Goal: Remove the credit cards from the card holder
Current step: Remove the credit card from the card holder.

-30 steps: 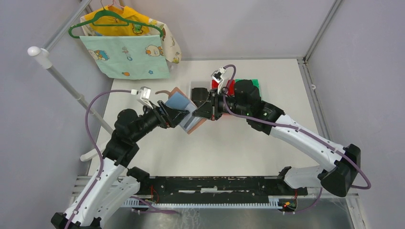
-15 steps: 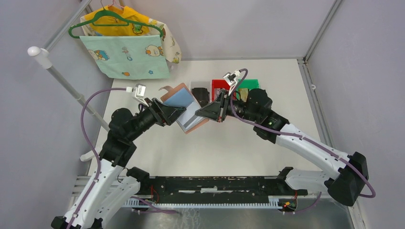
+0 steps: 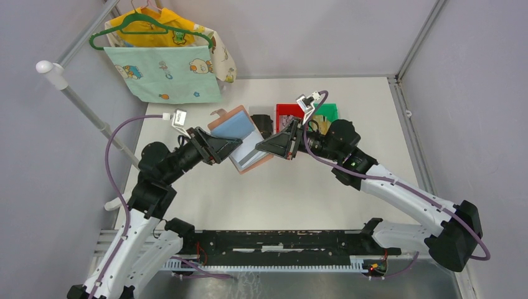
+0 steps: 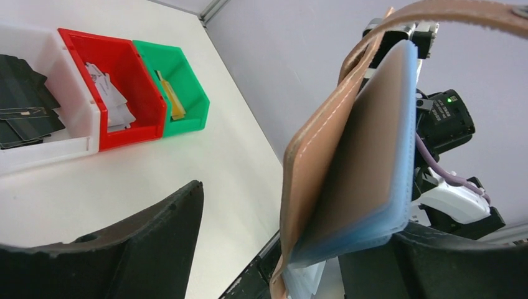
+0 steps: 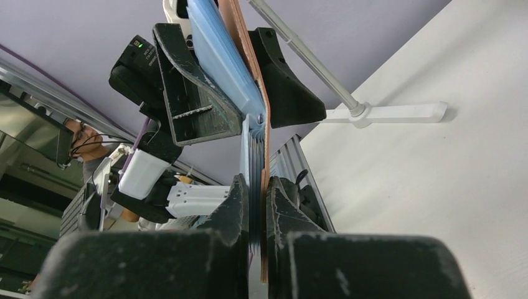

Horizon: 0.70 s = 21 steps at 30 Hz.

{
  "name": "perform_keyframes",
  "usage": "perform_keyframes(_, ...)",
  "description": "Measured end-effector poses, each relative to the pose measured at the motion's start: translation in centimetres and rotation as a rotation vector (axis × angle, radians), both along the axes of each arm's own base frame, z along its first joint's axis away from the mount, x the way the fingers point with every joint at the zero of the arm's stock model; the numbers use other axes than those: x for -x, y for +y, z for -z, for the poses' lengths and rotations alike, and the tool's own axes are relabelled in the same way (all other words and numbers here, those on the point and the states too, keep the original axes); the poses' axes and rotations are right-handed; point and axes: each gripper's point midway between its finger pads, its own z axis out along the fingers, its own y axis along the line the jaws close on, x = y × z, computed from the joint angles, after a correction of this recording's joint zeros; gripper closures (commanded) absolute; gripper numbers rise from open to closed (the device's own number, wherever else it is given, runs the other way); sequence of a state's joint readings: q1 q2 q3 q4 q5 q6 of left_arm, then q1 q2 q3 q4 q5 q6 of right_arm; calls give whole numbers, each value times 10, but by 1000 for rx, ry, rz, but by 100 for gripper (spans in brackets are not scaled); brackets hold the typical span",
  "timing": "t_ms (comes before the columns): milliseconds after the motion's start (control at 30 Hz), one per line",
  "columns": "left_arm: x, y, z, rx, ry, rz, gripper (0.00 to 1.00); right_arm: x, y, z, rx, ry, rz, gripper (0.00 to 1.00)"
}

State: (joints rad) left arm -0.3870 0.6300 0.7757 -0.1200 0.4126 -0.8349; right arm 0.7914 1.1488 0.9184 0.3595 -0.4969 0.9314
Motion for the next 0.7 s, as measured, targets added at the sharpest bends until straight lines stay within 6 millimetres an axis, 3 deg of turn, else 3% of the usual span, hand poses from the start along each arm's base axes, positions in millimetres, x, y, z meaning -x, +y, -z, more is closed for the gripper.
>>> perform_keyframes(167, 4, -3, -8, 32, -10, 29, 42, 2, 0, -2, -13, 3, -10, 100)
perform_keyframes(333, 7, -6, -15, 52, -24, 62, 64, 4, 1, 3, -10, 13, -24, 100)
perform_keyframes(500, 11, -8, -21, 67, -46, 85, 78, 4, 2, 4, -10, 21, -31, 99)
perform_keyframes(700, 13, -8, -23, 69, -55, 98, 98, 6, 2, 5, -29, 27, -42, 65)
